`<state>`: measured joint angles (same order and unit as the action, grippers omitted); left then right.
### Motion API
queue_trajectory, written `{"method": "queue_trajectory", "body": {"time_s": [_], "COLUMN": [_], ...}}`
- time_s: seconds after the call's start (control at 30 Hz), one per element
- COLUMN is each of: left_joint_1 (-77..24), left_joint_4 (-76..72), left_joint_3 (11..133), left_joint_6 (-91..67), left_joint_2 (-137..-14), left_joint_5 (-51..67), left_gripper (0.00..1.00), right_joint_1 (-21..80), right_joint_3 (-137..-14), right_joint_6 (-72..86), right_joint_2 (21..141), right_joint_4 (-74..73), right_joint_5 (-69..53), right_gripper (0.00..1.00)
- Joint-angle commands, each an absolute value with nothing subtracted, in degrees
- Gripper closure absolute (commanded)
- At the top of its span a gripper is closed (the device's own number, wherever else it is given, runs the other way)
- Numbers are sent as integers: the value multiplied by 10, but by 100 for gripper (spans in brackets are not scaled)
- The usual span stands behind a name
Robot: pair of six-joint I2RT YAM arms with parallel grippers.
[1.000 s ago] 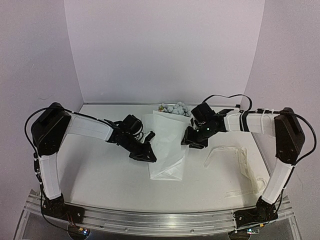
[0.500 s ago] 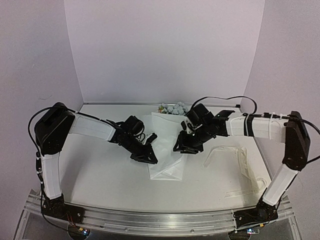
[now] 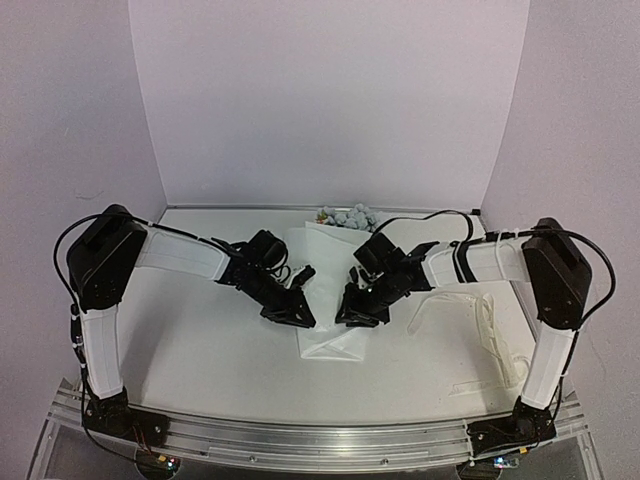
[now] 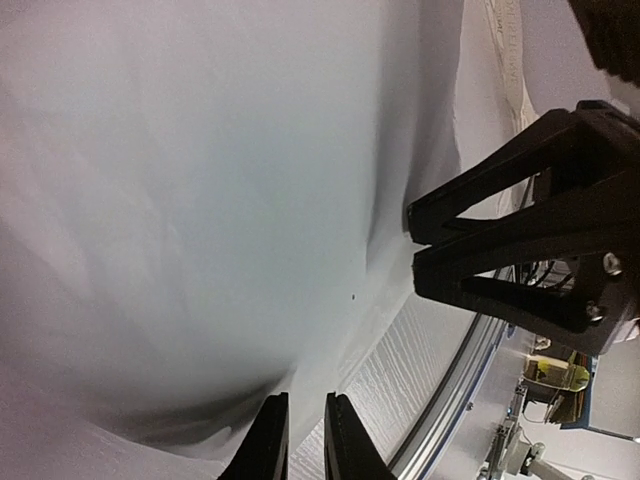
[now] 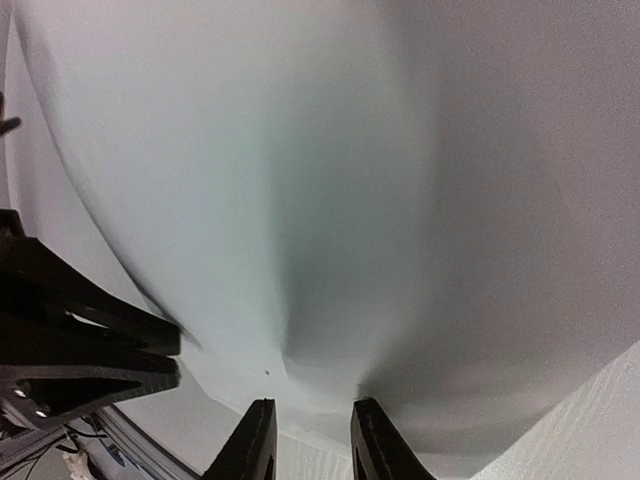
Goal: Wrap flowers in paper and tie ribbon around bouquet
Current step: Press the fold line on the 2/3-folded wrapping paper.
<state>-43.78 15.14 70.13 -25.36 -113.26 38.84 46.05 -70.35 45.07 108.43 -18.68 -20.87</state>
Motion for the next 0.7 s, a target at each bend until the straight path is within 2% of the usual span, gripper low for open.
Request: {"method": "queue_trajectory", "body": {"time_s": [0.0, 0.37, 0.67], "left_joint_1": [-429, -421, -426], "left_joint_4": [143, 99, 3], "left_joint_3": [709, 690, 601], "left_joint_6": [-259, -297, -380], "left_joint_2": [-1110, -1129, -1106], "left_joint_5": [397, 444, 497], "left_gripper": [86, 85, 84], "right_joint_1": [483, 488, 488], "right_joint_3": [-665, -639, -642], "right_joint_6": [460, 464, 462], "right_joint_2": [1061, 1071, 1087], "right_joint_4": [-167, -153, -153], "right_joint_5": [-176, -150, -144], "right_gripper": [74, 75, 76]}}
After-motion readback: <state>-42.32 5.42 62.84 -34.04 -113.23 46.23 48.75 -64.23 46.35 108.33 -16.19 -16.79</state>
